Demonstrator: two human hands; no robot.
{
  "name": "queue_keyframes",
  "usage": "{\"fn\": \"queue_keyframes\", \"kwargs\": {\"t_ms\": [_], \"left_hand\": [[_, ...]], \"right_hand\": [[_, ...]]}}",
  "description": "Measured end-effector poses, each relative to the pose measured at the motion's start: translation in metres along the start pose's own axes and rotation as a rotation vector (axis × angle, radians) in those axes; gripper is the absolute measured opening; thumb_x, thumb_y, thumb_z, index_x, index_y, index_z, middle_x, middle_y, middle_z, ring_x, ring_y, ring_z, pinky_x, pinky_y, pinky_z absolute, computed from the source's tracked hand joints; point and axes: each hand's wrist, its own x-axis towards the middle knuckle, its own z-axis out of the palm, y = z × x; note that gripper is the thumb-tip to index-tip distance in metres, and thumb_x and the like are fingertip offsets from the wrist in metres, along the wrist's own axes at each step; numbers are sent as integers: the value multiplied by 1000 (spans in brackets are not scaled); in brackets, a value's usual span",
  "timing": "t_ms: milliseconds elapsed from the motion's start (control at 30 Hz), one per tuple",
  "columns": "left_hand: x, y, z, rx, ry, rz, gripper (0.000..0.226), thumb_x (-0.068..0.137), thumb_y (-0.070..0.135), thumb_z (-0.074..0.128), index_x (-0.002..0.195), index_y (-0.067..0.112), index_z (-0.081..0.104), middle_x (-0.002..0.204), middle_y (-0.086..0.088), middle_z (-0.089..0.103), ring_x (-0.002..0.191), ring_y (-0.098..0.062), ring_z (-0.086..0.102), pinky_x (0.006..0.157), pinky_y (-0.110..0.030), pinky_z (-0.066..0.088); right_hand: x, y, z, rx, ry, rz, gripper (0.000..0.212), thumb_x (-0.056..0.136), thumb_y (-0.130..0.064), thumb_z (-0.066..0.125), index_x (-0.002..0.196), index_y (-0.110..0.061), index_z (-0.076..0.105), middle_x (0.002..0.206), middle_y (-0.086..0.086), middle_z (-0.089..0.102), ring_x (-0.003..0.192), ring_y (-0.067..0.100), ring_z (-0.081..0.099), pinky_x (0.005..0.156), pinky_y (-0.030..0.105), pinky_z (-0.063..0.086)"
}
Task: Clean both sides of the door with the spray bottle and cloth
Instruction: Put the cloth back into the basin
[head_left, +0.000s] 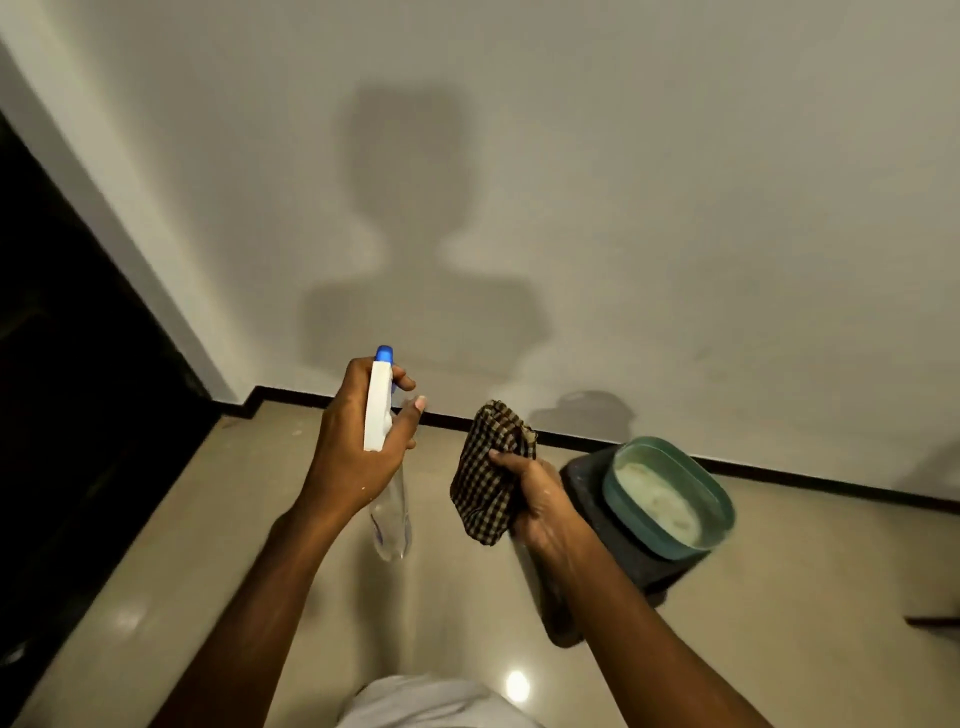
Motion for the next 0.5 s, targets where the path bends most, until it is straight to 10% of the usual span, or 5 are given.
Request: {"fn": "queue_keyframes", "kwargs": {"t_ms": [233, 500], "left_hand": [[32, 25, 135, -3, -251, 133, 51, 80, 33, 75, 117, 22, 42, 93, 0, 57, 64, -13, 61, 63, -10, 49], [78, 34, 285, -191, -536, 176, 60, 74, 41, 73, 116, 27, 32, 96, 2, 56, 68, -9, 60, 66, -9, 48]], "right_hand": [[10, -57, -116, -6, 255, -226, 28, 89, 1, 68, 114, -9, 60, 100, 12, 69, 86, 25, 65, 63, 38, 56], [80, -110, -222, -86, 618, -289, 35, 86, 0, 70, 114, -15, 54, 110, 9, 67, 99, 25, 65, 94, 47, 56]]}}
